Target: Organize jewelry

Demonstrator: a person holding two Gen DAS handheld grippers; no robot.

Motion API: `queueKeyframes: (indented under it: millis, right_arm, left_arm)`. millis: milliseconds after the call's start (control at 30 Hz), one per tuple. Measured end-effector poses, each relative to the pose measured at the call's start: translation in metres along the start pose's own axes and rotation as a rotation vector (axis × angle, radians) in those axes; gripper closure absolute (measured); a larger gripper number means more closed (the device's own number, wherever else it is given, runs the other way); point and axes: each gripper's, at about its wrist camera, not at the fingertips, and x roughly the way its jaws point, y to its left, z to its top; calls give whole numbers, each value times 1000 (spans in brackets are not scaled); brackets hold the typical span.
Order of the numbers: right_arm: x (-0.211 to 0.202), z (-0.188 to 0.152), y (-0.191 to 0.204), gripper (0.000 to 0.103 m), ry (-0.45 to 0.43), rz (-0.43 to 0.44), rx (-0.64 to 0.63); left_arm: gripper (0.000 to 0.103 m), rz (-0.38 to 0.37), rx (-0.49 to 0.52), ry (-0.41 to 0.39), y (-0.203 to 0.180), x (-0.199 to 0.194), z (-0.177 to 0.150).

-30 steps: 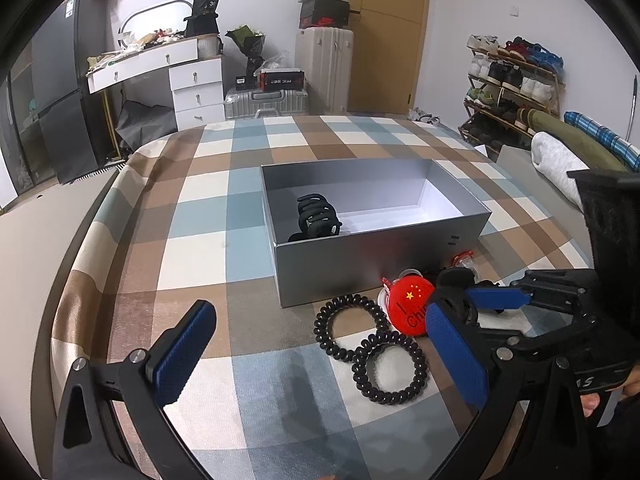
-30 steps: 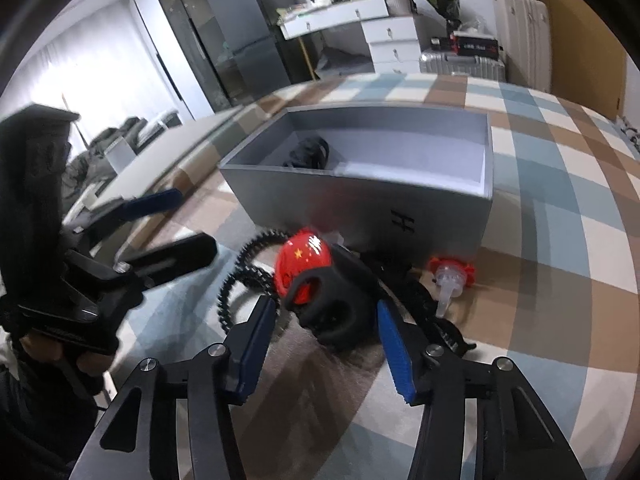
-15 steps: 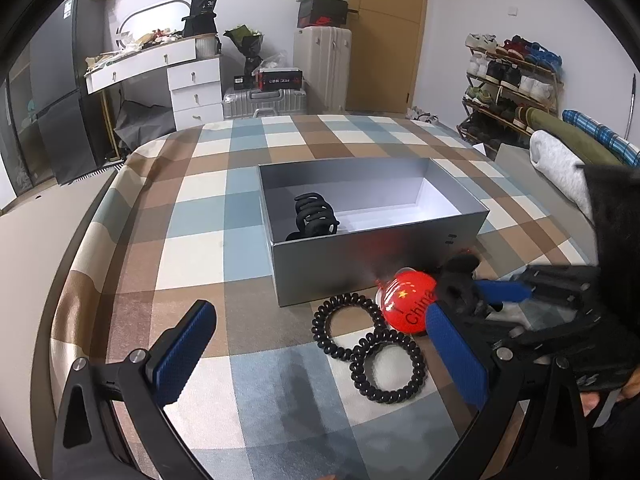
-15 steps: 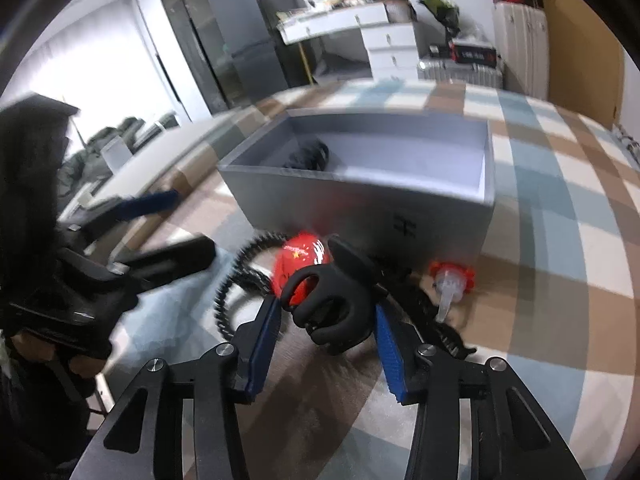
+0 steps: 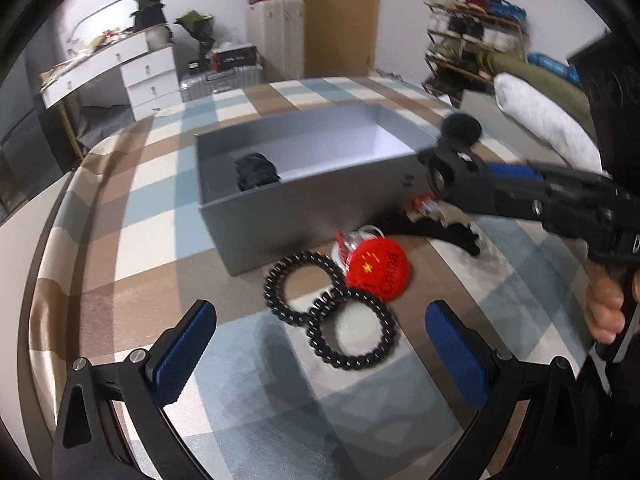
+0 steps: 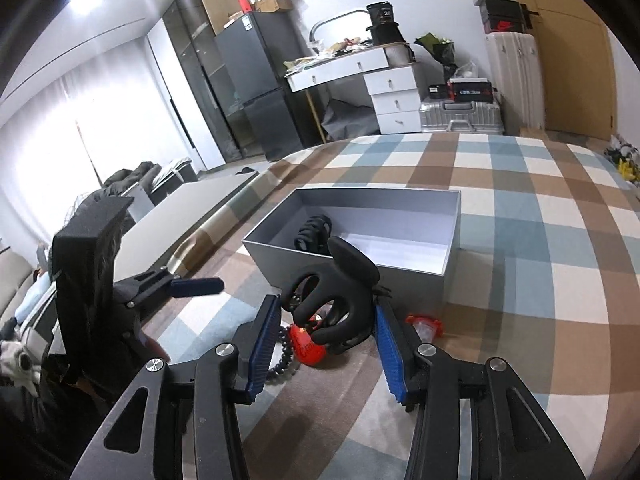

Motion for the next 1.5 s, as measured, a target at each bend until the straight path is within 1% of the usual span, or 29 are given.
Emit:
queueKeyframes:
  millis: [67,133,167,200,233,333,367,433,467,500,600,767,833,1133,1333,1500]
  right_arm:
    - [1,0,0,57,3,2,1]
    - [0,0,-1,57,5,-1,0]
    - [0,-1,0,57,5,1,0]
    - [0,-1,-1,57,5,1,2]
    - [1,-1,-1,57,5,0,4]
    - [1,-2,0,57,9,-2,-1]
    - [1,-2,0,57,11,0,-2]
    - [1,-3,-1,57,11,5,2]
    - [2,-3,-2,57,14,7,5]
    - [2,-3,-2,57,16,9,8]
    - [3,-4,-2,57,19,8,6]
    - [2,-4,-2,57,14,8,8]
    - [0,-2,-2,57,9,7,8]
    - [-8,2,-2,57,-29,2,20]
    - [-14,4,-1,57,-54,1,21]
    - [-16,5,-1,57,-66,0,22]
  left_arm:
    - [8,-6,19,-17,-2,-2,-2]
    - [32,-16,30,-22,-2,-3,-3]
    - [38,-18,27,-21,-1,-3,-3]
    - [53,-19,22,-20,0,-2,-3]
    - [64,-17,19,-18,1,-1,-3]
    - [77,-19,12,-4,2,4,-4]
    - [80,-16,14,1,1,5,-4]
    - [89,-13,30,3,-2,6,-5]
    - [91,-9,38,3,-4,7,-6]
    - [95,-6,46,1,-5,7,-6]
    - [98,-9,55,-3,-6,5,-6]
    - [98,-27,40,-33,-3,-2,-4]
    - [98,-23,36,-47,-1,-5,-3]
    - [99,3,-13,-198,7,-30,5]
    - [99,10,-55,-264,17,-42,10]
    - [99,14,-79,-282,23,-43,12]
